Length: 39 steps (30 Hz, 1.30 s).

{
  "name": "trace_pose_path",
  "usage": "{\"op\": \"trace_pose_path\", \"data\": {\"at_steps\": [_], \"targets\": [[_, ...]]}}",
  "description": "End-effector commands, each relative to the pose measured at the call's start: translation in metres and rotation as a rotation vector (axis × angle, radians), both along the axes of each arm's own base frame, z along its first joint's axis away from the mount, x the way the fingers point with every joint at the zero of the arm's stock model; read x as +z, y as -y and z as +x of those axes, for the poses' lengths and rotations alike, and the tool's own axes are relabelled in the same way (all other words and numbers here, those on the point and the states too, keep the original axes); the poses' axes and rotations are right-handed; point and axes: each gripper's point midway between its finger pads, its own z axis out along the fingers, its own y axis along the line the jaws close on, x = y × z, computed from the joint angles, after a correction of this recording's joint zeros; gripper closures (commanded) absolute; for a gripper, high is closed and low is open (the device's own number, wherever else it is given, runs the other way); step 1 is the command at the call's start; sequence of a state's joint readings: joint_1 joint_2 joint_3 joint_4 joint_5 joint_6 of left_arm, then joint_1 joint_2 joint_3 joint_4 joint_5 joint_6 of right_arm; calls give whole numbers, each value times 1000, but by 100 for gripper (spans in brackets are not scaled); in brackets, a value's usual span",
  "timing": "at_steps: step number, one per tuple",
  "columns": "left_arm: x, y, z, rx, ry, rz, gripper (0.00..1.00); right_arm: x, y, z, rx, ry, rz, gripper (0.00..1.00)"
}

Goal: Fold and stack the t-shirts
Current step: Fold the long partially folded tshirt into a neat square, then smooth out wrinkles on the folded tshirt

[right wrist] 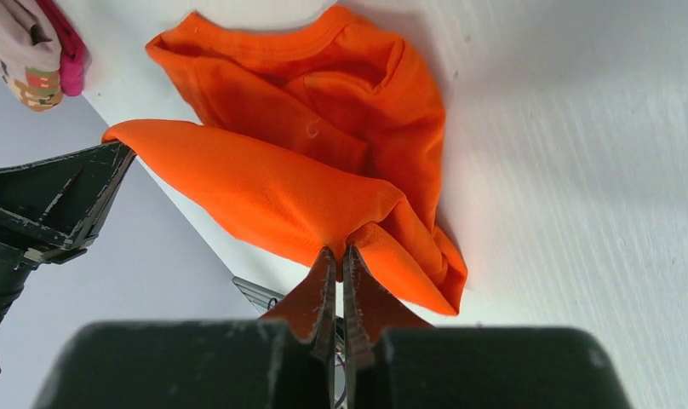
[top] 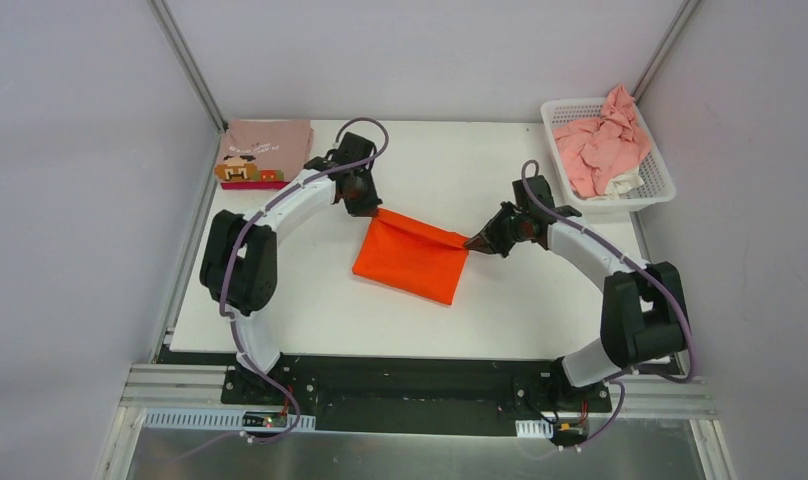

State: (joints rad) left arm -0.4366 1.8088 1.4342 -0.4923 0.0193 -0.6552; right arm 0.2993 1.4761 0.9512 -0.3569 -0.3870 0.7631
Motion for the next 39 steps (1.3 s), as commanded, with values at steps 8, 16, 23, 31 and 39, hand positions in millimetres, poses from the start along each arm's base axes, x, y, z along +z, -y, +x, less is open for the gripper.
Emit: {"op": "trace_pose_path", "data": {"at_steps": [8, 16, 23, 31, 39], "targets": [[-20, -7, 28, -13, -32, -2, 100, -19, -5, 39, -8, -4, 33, 100], [8, 3, 30, -63, 17, -56, 31, -2, -4, 49, -32, 23, 21, 29], [46, 15, 3, -133, 61, -140, 1, 26, -4, 24, -30, 131, -42, 1], [35, 54, -13, -243, -7, -220, 1, 38, -40, 18, 21, 207, 63, 1], [-2, 66, 9, -244, -69, -208, 1, 14, -46, 63, -15, 228, -5, 1]]}}
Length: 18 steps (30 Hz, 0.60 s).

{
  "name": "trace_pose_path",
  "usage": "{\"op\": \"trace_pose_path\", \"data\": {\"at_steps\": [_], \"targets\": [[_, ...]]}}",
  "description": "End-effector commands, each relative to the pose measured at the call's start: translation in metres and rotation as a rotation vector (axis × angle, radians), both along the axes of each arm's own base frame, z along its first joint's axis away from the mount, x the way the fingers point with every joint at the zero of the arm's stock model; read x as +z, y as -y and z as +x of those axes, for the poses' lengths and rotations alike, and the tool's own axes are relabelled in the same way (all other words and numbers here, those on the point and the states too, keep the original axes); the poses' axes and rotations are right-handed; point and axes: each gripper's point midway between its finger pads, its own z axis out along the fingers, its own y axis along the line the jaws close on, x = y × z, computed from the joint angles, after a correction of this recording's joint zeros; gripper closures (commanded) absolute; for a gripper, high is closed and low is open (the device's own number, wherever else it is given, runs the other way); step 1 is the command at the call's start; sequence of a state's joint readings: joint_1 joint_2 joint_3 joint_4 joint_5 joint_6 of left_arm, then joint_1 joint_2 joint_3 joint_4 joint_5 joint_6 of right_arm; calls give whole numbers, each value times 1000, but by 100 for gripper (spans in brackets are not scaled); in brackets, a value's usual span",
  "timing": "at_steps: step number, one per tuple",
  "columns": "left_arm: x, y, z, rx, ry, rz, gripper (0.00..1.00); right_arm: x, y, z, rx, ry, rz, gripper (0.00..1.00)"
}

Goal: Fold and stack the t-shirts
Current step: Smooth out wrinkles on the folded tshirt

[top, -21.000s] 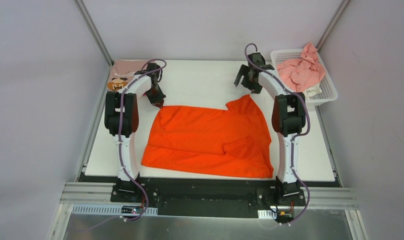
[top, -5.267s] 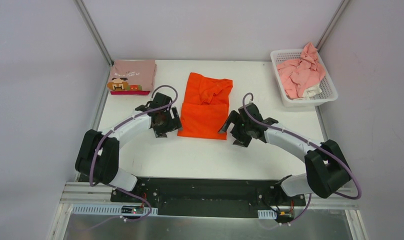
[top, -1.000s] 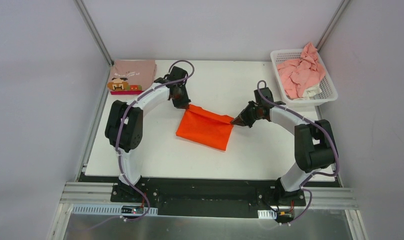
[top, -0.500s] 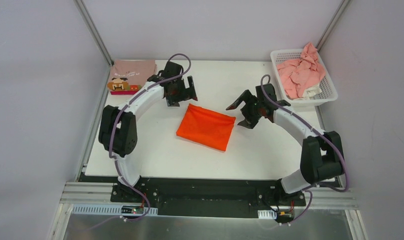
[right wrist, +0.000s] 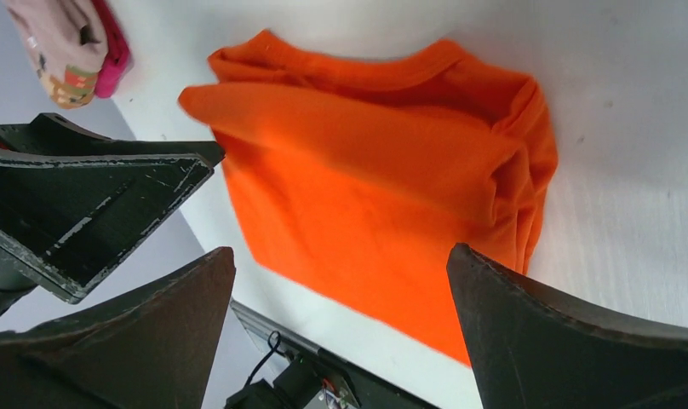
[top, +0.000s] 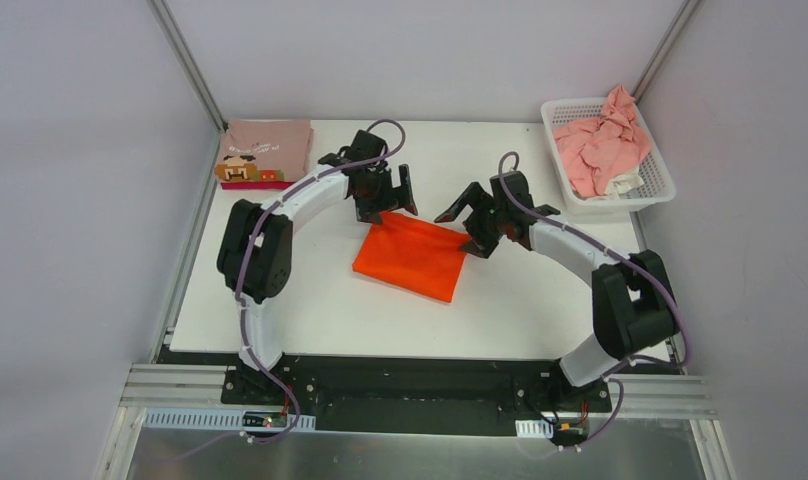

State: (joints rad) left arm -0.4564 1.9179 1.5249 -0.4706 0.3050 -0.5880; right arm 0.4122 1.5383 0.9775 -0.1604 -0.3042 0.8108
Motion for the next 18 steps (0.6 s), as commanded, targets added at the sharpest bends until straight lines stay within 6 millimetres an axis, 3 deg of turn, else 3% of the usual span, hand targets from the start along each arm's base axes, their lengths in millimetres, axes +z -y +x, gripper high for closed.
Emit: {"op": "trace_pose_path", "data": {"at_steps": [1, 9, 18], "targets": [[-4, 8, 21, -6, 0, -19, 1, 2, -4, 41, -50, 74, -25, 0], [-42, -9, 43, 66, -31, 62, 1, -46, 12, 66, -103, 18, -125, 0], [-86, -29, 35, 108, -111, 133, 1, -98, 25, 60, -107, -80, -188, 1]]}}
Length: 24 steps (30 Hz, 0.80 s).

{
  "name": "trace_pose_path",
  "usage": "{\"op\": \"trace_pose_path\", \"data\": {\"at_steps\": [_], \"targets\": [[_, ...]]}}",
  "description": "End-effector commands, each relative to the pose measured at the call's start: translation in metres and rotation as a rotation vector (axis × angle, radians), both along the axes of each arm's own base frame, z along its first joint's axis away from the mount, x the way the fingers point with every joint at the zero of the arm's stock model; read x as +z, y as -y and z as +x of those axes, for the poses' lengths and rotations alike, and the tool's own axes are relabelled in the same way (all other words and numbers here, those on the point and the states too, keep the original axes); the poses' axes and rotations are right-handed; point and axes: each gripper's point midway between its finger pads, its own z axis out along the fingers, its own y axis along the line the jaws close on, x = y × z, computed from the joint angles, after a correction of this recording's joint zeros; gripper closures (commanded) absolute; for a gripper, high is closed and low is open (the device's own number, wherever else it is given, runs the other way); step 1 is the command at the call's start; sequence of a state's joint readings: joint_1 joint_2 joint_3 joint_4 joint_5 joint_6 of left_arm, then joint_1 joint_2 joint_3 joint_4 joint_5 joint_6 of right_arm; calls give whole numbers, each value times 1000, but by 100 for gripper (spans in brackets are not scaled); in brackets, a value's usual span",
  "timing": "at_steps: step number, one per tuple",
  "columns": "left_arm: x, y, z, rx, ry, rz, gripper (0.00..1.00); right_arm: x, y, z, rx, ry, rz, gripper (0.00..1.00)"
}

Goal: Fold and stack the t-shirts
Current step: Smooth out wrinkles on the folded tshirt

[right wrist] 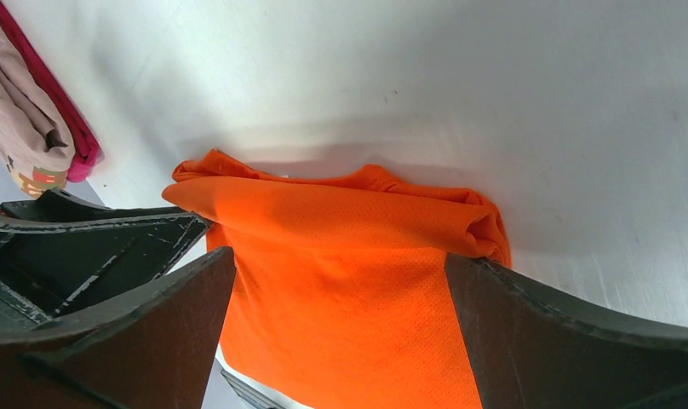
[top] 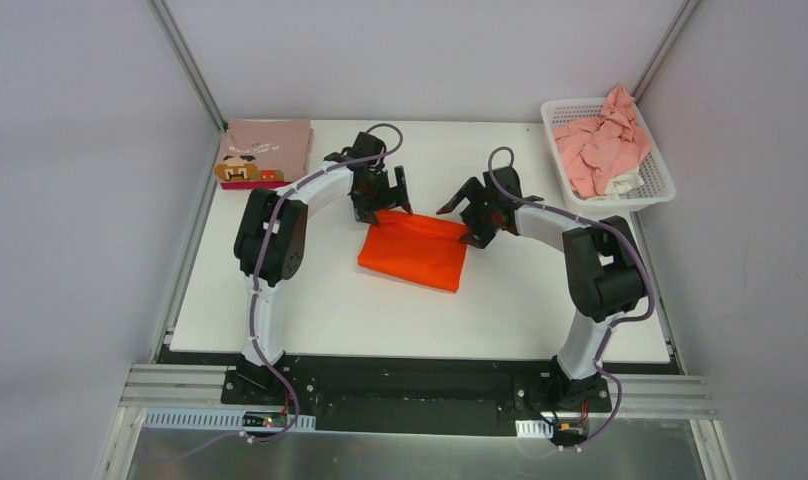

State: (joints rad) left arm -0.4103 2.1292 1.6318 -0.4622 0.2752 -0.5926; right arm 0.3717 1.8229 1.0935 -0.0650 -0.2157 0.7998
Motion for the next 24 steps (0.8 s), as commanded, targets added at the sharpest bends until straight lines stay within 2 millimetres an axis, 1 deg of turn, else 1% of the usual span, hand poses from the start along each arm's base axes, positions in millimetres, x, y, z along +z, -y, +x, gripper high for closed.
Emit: {"op": "trace_pose_path", "data": {"at_steps": [1, 3, 5, 6, 7, 9, 10, 12, 13, 14, 15, 17, 18, 19, 21, 24], "targets": [[-30, -20, -4, 50, -46, 82, 1, -39, 17, -1, -17, -58, -94, 1], [-38, -28, -12, 72, -62, 114, 1, -43, 18, -3, -21, -65, -99, 1], [-38, -37, -16, 91, -60, 142, 1, -42, 19, -4, -17, -61, -103, 1], [-35, -40, -15, 96, -52, 143, 1, -37, 19, -3, -12, -52, -104, 1], [-26, -41, -13, 97, -35, 136, 1, -29, 19, -1, -2, -43, -110, 1], [-1, -44, -7, 117, 14, 124, 1, -5, 22, 1, 11, -8, -124, 1], [16, -49, -5, 142, 50, 134, 1, 6, 23, 1, 16, 8, -131, 1], [50, -56, -7, 174, 134, 153, 0, 30, 25, -2, 17, 49, -130, 0], [163, -64, -20, 212, 377, 58, 0, 38, 25, -7, 17, 64, -126, 1], [90, -63, -16, 196, 239, 167, 0, 47, 24, -12, 23, 83, -118, 0], [88, -64, -22, 193, 243, 185, 0, 51, 23, -19, 32, 89, -110, 0], [96, -60, -39, 168, 249, 163, 0, 59, 17, -36, 60, 93, -82, 1], [96, -56, -47, 151, 241, 148, 0, 59, 14, -45, 74, 87, -71, 0], [94, -52, -56, 134, 227, 133, 0, 61, 11, -53, 86, 88, -66, 1], [89, -37, -71, 78, 194, 92, 0, 64, 6, -66, 103, 94, -54, 0], [76, -17, -85, 11, 143, 59, 0, 70, -11, -82, 130, 113, 11, 0]]}}
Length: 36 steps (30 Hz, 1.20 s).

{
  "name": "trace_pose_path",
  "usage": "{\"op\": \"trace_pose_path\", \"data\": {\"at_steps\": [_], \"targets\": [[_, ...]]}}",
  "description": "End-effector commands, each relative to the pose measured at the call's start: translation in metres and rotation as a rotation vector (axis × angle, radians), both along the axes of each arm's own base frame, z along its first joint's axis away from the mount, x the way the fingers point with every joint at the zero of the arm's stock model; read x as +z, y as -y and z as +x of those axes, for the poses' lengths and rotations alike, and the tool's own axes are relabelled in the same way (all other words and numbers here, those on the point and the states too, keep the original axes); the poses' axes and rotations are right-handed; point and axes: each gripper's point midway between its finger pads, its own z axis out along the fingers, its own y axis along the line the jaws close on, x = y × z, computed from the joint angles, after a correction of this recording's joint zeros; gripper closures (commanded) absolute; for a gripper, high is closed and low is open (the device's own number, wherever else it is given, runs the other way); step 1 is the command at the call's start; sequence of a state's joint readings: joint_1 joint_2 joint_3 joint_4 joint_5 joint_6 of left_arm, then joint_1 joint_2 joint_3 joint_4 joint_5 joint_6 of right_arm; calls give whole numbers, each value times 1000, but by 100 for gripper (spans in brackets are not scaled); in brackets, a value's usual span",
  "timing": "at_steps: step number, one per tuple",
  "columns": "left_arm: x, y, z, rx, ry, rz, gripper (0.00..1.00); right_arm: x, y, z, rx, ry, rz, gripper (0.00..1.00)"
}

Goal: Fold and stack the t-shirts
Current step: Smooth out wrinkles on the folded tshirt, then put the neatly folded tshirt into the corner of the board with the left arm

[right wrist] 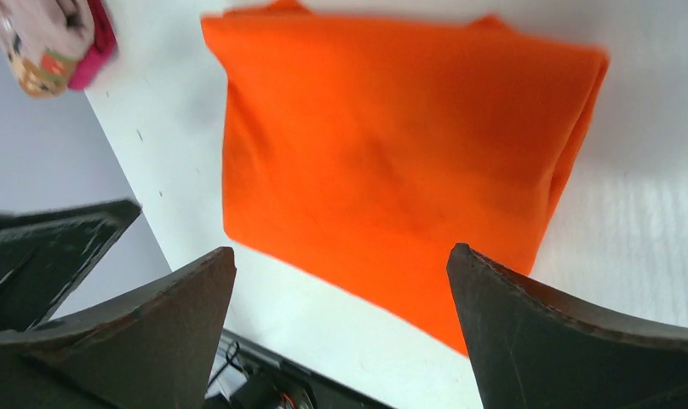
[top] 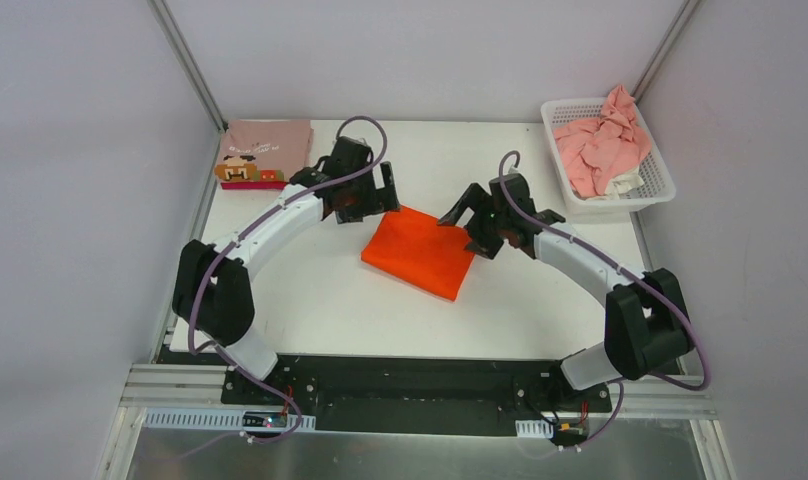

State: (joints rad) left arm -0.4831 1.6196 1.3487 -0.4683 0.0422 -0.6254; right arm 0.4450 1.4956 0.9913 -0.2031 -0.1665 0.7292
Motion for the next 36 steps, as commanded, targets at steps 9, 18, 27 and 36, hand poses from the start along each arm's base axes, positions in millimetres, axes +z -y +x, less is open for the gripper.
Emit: {"op": "trace_pose_path", "data": {"at_steps": [9, 18, 27, 36], "targets": [[-80, 43, -46, -167, -237, -33, 0, -13, 2, -14, -49, -9, -39, 1], [-120, 29, -65, -130, -311, 10, 0, -34, 16, 20, -120, -9, -82, 1], [-73, 14, -64, -117, -158, 5, 0, -8, 29, 10, -123, 36, -102, 0], [-57, -18, -27, -146, -55, 129, 0, 15, 83, -40, -215, 132, -189, 1]]}}
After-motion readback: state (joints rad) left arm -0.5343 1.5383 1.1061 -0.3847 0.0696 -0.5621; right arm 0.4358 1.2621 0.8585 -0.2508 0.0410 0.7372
